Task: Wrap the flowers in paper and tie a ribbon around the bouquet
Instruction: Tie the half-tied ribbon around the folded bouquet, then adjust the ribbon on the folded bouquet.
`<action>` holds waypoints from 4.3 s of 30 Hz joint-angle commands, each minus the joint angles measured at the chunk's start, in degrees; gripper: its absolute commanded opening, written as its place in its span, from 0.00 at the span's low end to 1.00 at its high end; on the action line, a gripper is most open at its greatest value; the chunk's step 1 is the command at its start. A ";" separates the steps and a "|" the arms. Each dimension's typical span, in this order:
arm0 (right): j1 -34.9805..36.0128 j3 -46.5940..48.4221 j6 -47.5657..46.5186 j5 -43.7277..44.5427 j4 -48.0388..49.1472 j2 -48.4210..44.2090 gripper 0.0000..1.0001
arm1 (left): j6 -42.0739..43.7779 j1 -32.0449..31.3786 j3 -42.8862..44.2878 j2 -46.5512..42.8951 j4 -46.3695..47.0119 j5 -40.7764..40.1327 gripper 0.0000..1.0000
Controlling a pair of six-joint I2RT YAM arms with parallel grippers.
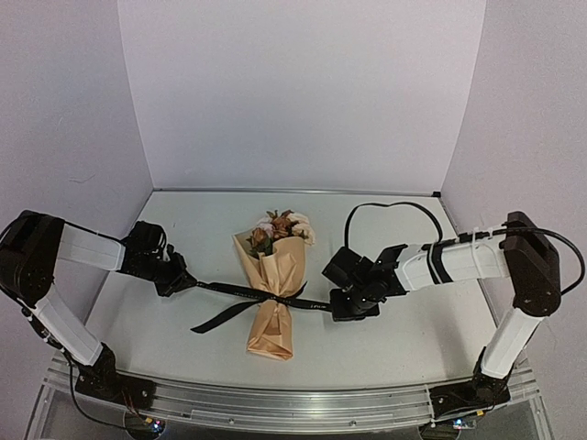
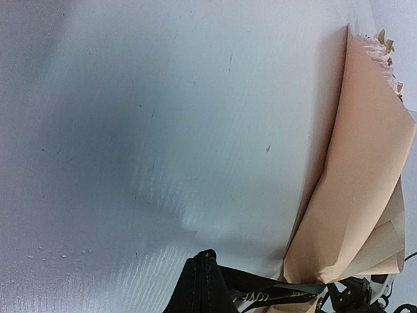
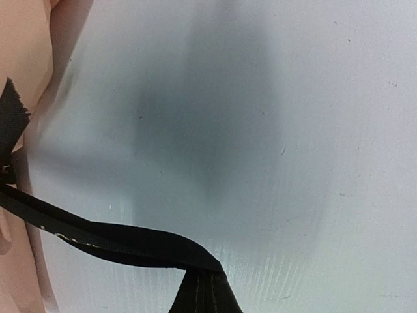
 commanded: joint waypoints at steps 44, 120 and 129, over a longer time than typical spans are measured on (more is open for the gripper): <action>-2.68 -2.48 9.15 -1.26 -0.81 -16.25 0.55 | 6.02 -5.79 1.78 -2.70 5.71 3.06 0.00; -0.72 0.19 19.82 1.56 13.65 -2.66 0.00 | 7.84 -34.23 28.60 19.94 -10.32 -10.82 0.25; -0.66 -0.76 17.74 4.40 10.90 -4.29 0.00 | 8.08 -33.73 27.71 19.13 -10.79 -11.45 0.25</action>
